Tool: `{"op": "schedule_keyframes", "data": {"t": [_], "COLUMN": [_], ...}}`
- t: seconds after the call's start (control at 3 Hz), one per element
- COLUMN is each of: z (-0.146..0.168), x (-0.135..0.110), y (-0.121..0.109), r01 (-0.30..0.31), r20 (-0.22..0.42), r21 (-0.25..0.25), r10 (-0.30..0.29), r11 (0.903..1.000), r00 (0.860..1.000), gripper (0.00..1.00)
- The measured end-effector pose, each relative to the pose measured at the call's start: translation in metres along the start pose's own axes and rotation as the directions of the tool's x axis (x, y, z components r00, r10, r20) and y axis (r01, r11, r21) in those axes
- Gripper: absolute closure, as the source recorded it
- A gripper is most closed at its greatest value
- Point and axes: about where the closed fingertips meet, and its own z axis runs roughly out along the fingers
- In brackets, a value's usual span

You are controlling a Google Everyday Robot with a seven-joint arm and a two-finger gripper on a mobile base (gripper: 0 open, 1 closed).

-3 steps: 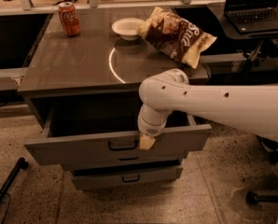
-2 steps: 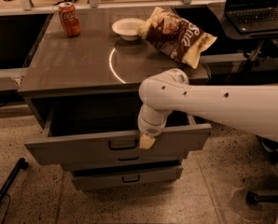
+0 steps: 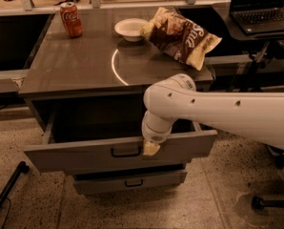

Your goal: Open top drawer

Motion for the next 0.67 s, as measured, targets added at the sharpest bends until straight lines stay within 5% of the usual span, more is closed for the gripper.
{"op": "schedule_keyframes", "data": {"t": [0.33,0.67], "z": [-0.010,-0.025], "x": [0.001,0.003], "y": [0.027,0.069], "r01": [0.037,0.077], "r20": [0.016,0.035], "r21": [0.022,0.053], "r10": [-0.037,-0.079], "r11": [0.9991,0.9956], "r00": [0.999,0.996], "gripper": [0.05,0.00]}}
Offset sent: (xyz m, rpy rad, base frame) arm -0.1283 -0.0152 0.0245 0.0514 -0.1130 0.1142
